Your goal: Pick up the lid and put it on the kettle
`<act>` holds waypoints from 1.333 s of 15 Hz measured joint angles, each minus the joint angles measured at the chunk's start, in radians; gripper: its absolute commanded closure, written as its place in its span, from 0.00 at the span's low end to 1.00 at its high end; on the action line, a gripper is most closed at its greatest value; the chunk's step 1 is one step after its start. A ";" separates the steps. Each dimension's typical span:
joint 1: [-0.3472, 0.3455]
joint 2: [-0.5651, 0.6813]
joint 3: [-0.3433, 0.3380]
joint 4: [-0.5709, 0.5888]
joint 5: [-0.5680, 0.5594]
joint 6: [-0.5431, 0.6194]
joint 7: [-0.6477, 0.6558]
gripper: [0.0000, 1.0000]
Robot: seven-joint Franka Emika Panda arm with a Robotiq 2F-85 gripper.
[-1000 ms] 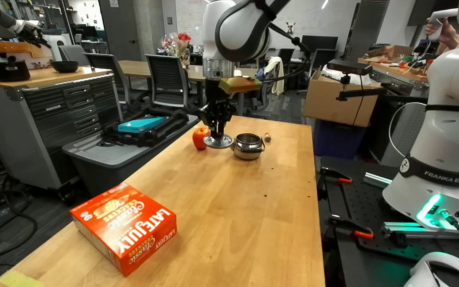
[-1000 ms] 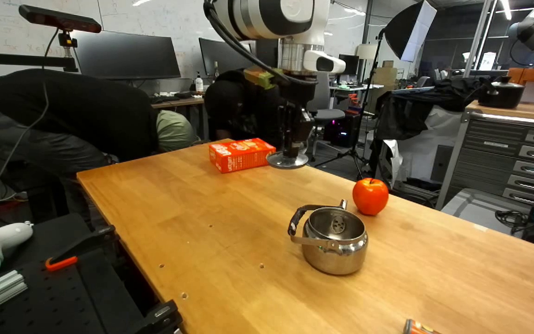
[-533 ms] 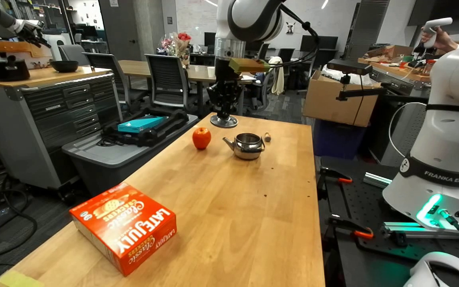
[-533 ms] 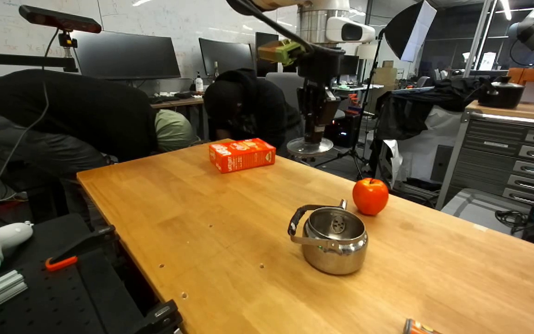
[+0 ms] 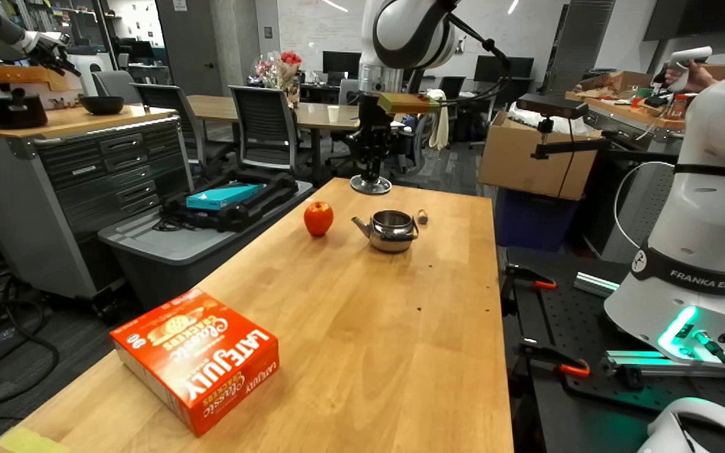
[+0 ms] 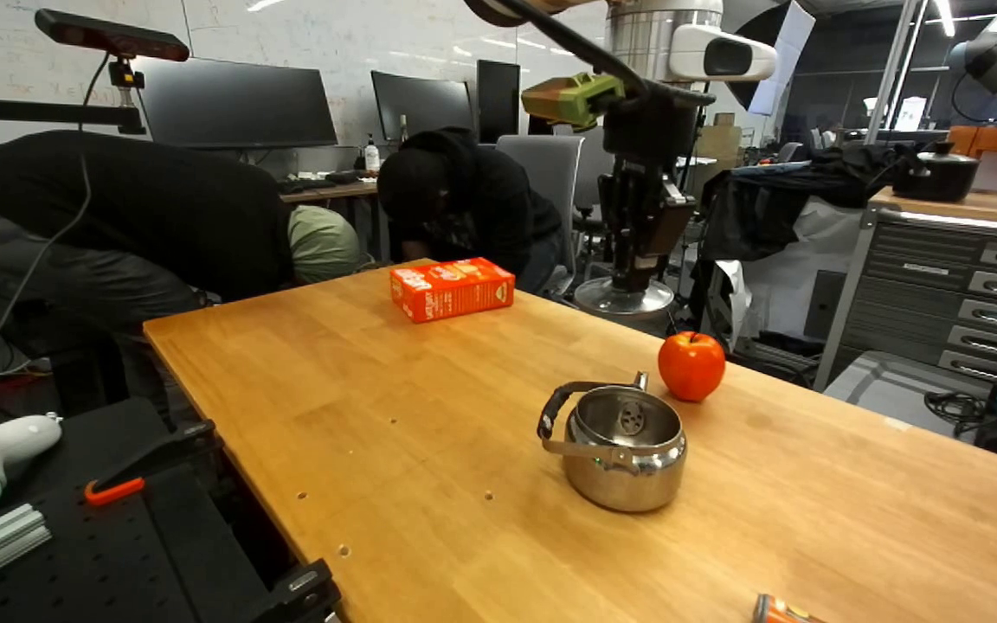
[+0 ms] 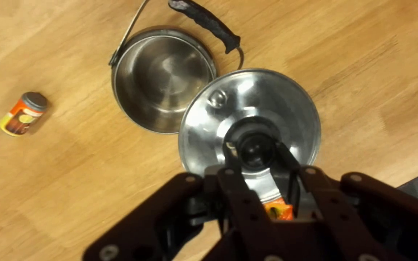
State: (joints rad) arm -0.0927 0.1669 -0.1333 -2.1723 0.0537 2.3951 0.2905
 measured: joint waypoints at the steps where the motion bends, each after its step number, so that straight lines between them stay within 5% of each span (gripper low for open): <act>1: -0.007 0.002 -0.004 -0.004 0.000 0.000 -0.004 0.93; 20: -0.065 0.133 -0.011 -0.019 0.052 0.051 -0.057 0.93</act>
State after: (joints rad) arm -0.1576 0.2994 -0.1447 -2.1912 0.1060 2.4457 0.2332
